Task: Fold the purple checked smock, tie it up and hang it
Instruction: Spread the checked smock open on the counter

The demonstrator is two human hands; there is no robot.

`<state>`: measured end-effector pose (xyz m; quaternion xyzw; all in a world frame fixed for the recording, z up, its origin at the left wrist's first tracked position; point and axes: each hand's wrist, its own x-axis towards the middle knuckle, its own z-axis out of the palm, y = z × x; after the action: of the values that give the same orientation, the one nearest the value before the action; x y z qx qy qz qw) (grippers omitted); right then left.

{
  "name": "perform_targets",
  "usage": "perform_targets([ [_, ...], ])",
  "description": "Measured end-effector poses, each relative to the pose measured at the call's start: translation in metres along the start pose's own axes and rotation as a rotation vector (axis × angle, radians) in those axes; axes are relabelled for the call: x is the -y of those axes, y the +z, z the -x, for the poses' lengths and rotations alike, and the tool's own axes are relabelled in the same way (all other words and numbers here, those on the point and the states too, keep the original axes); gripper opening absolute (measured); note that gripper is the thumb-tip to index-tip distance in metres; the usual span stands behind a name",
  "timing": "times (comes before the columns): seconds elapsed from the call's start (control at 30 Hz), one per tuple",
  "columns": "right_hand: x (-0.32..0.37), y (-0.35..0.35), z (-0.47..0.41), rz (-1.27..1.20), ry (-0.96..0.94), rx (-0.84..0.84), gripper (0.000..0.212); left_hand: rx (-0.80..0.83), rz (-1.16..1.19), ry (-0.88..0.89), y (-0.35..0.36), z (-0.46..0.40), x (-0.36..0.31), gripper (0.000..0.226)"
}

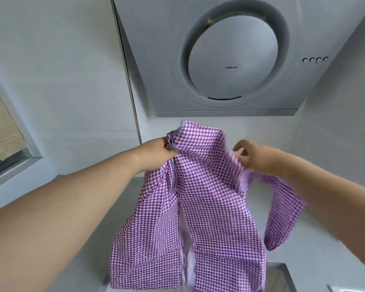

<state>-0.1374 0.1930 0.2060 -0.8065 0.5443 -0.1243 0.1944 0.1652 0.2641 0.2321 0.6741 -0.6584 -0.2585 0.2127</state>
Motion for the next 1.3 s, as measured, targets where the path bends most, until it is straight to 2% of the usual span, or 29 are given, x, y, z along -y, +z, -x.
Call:
perform_targets([
  [0.07, 0.008, 0.014, 0.011, -0.336, -0.095, 0.072, 0.097, 0.024, -0.029, 0.045, 0.006, 0.001, -0.009, 0.047],
  [0.1, 0.014, 0.024, 0.017, -0.459, -0.118, 0.110, 0.100, 0.030, -0.042, 0.070, 0.009, 0.002, -0.013, 0.043],
  [0.13, 0.019, 0.034, 0.020, -0.487, -0.151, 0.139, 0.089, 0.032, -0.054, 0.094, 0.012, 0.001, -0.017, 0.038],
  [0.2, 0.027, 0.050, 0.017, -0.278, -0.180, 0.061, 0.042, 0.028, -0.062, 0.117, 0.017, 0.002, -0.022, 0.029],
  [0.23, 0.031, 0.056, 0.015, -0.200, -0.162, -0.002, 0.029, 0.029, -0.057, 0.120, 0.018, 0.003, -0.022, 0.027],
  [0.27, 0.032, 0.060, 0.012, -0.203, -0.123, -0.052, 0.026, 0.036, -0.046, 0.121, 0.018, 0.003, -0.022, 0.025],
  [0.4, 0.039, 0.068, 0.016, -0.488, -0.087, -0.043, 0.022, 0.129, 0.056, 0.119, 0.018, 0.010, -0.020, 0.023],
  [0.5, 0.051, 0.063, 0.024, -0.658, -0.173, 0.142, 0.053, 0.229, 0.014, 0.148, 0.023, 0.014, -0.017, 0.035],
  [0.6, 0.059, 0.062, 0.024, -0.635, -0.251, 0.334, 0.068, 0.279, 0.076, 0.090, 0.029, 0.015, -0.016, 0.063],
  [0.7, 0.063, 0.067, 0.020, -0.663, -0.196, 0.332, 0.059, 0.261, 0.124, 0.047, 0.032, 0.017, -0.021, 0.081],
  [0.8, 0.068, 0.065, 0.019, -0.736, -0.159, 0.270, 0.029, 0.225, 0.203, 0.019, 0.034, 0.020, -0.023, 0.075],
  [0.87, 0.067, 0.059, 0.019, -0.771, -0.117, 0.268, 0.020, 0.213, 0.225, -0.001, 0.032, 0.020, -0.019, 0.059],
  [0.97, 0.061, 0.047, 0.018, -0.797, -0.058, 0.220, 0.024, 0.204, 0.137, -0.011, 0.025, 0.017, -0.007, 0.041],
  [1.1, 0.055, 0.022, 0.021, -0.797, 0.004, 0.039, 0.021, 0.316, 0.155, -0.006, 0.023, 0.017, 0.004, 0.020],
  [1.2, 0.049, 0.004, 0.022, -0.834, 0.002, 0.012, 0.025, 0.370, 0.272, 0.022, 0.027, 0.019, 0.004, 0.021],
  [1.3, 0.046, -0.011, 0.024, -0.862, -0.006, 0.003, 0.023, 0.453, 0.406, 0.077, 0.035, 0.019, 0.006, 0.034],
])
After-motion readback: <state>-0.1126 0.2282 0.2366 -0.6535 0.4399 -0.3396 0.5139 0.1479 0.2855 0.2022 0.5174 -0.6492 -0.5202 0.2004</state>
